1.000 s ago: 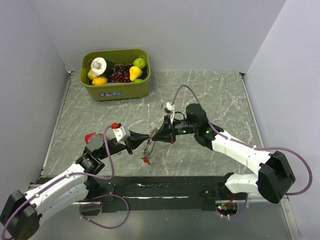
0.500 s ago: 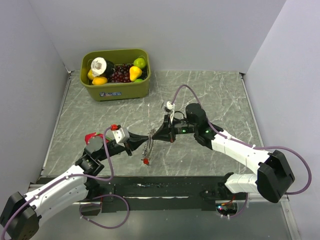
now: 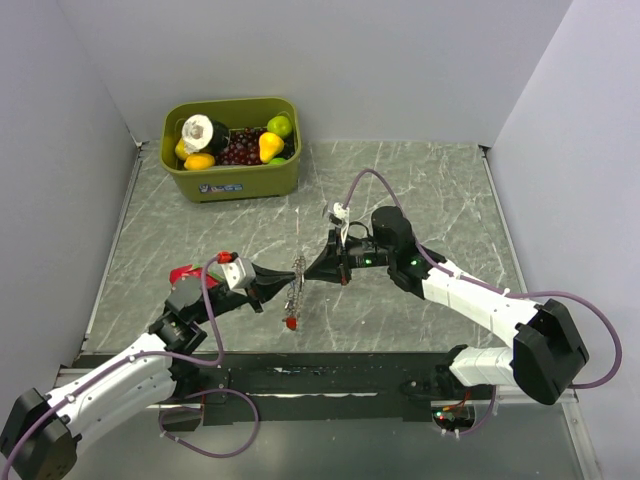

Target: Put the keys on the keyring

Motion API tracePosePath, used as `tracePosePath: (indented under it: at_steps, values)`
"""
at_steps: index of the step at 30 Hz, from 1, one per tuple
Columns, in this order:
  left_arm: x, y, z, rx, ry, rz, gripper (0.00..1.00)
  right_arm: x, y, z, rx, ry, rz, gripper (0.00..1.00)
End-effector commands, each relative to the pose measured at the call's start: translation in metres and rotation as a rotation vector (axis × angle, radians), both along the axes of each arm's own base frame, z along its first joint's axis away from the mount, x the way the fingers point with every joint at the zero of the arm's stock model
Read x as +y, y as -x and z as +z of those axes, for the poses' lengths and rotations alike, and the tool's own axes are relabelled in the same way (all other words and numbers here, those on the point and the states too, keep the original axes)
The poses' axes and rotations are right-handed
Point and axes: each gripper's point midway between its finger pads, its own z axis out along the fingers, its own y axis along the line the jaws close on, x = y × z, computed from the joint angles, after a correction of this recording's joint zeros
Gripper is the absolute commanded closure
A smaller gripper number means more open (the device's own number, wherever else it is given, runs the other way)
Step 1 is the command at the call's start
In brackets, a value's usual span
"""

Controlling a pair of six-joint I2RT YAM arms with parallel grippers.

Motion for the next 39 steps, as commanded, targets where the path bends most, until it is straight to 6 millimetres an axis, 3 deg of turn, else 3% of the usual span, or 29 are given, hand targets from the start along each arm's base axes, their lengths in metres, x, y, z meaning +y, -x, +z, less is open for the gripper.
tracePosePath:
  at_steps: [1,14,22,23,25,26,28,29,33,39]
  values:
    - [0.003,0.007,0.035,-0.097,0.100,-0.011,0.99,0.000,-0.009,0.007,-0.053,-0.024,-0.016,1.00]
    - [0.006,0.015,0.041,-0.120,0.144,-0.029,0.99,0.002,-0.006,-0.011,-0.010,0.001,0.006,1.00]
    - [0.006,0.016,0.037,-0.110,0.141,-0.030,0.99,0.001,-0.001,-0.006,-0.015,-0.012,0.031,1.00]
    - [0.006,0.016,0.036,-0.109,0.138,-0.031,0.99,-0.001,0.000,-0.006,-0.020,-0.014,0.029,0.86]
    - [0.006,0.016,0.035,-0.110,0.135,-0.029,0.99,-0.003,0.001,-0.001,-0.053,-0.023,0.018,0.75]
    - [0.006,0.015,0.034,-0.106,0.131,-0.028,0.99,-0.006,0.001,-0.002,-0.060,-0.020,0.004,0.60]
    - [0.006,0.016,0.034,-0.107,0.129,-0.031,0.99,-0.013,-0.003,0.007,-0.123,-0.022,-0.047,0.41]
    - [0.006,0.016,0.034,-0.107,0.129,-0.031,0.99,-0.016,-0.003,0.007,-0.141,-0.017,-0.064,0.26]
    - [0.006,0.018,0.035,-0.112,0.123,-0.043,0.99,-0.030,0.002,0.031,-0.297,-0.050,-0.080,0.09]
    - [0.004,0.027,0.041,-0.134,0.129,-0.087,0.99,-0.027,0.029,0.060,-0.393,-0.140,0.082,0.10]
